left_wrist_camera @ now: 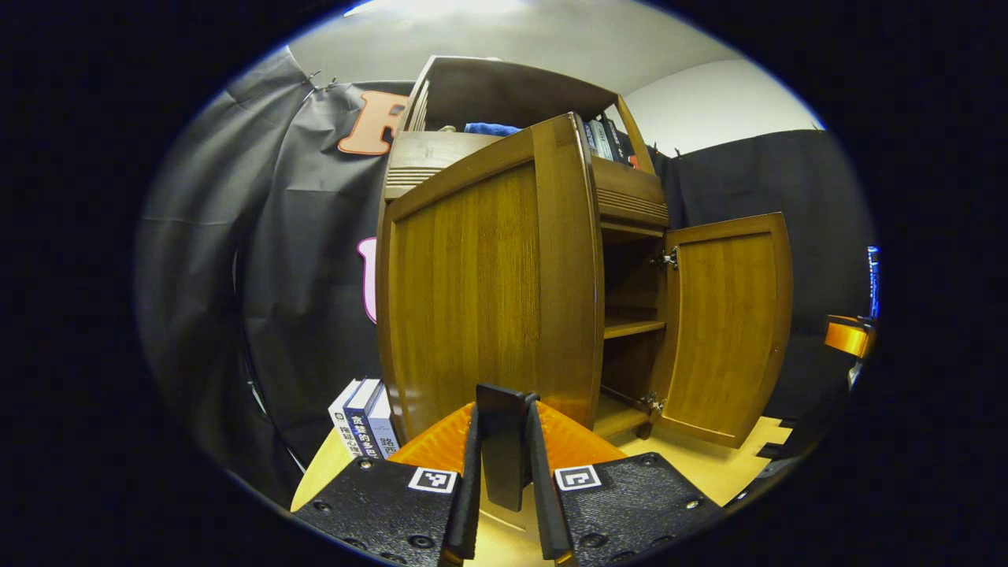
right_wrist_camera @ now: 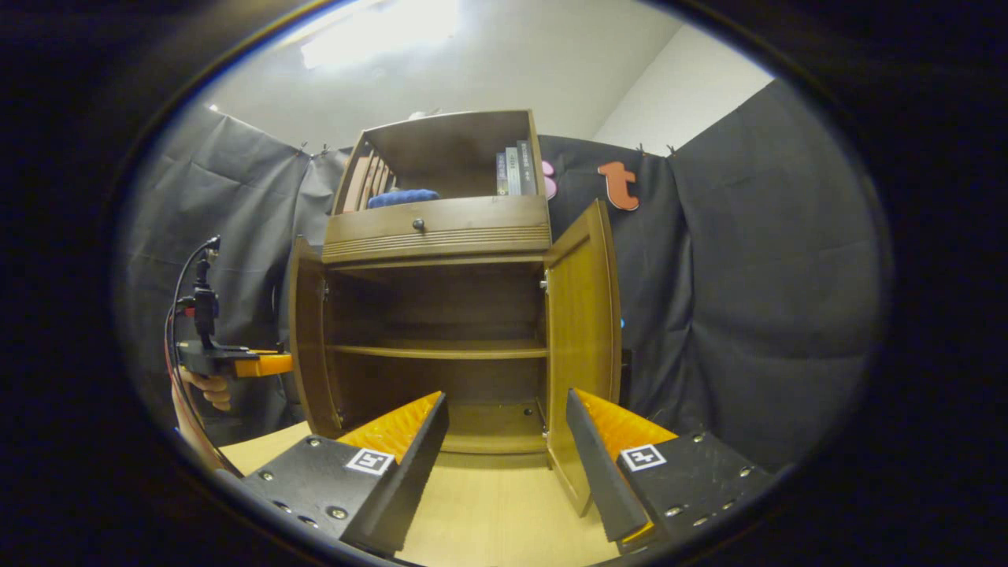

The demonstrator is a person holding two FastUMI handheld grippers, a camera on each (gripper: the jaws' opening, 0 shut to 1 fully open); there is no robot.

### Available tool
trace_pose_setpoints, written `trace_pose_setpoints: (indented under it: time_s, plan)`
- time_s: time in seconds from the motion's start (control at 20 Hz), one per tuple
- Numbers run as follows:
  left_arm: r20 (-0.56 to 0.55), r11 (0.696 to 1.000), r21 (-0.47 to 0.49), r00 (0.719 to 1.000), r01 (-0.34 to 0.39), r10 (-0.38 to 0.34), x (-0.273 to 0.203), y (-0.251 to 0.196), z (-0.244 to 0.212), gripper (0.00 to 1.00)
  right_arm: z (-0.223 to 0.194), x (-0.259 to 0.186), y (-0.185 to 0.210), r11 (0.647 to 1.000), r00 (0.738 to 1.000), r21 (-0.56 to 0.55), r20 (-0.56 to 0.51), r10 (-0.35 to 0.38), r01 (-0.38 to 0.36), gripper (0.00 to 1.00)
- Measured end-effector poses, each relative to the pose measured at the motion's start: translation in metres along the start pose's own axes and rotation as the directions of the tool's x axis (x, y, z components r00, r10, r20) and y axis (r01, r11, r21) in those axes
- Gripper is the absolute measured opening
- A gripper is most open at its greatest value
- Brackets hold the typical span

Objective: Open the right door of the double-door shoe cabinet with the right hand, and open the left door with the left hand.

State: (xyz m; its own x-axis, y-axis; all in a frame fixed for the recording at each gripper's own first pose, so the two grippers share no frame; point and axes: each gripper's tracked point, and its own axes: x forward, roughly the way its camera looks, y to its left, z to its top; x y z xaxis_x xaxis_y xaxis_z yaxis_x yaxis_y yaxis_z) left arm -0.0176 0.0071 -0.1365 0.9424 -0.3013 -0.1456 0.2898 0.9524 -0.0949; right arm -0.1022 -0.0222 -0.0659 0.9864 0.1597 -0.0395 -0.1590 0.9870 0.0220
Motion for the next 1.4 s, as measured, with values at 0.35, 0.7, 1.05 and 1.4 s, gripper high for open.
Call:
trace_pose_setpoints:
  time_s: [0.35,0.7,1.05,1.4]
  plan:
    - [-0.021,0.999,0.003,0.999,0.036,-0.035,-0.013,0.014,0.0,0.32,0.004,-0.001,-0.001,1.0,1.0,0.013,0.003,0.002,-0.002,0.89]
    - [-0.012,1.0,0.01,1.0,0.022,-0.021,-0.03,0.034,0.001,0.33,0.002,0.001,0.002,1.0,1.0,0.011,-0.014,0.023,-0.023,0.89]
    - [-0.003,0.999,0.033,0.999,-0.035,0.036,-0.042,0.058,0.002,0.33,0.002,0.004,0.004,0.999,0.999,0.009,-0.026,0.044,-0.044,0.89]
    - [0.045,0.989,0.055,0.989,-0.14,0.138,-0.062,0.104,0.016,0.26,0.0,0.006,0.008,0.997,0.997,0.055,-0.036,0.063,-0.061,0.89]
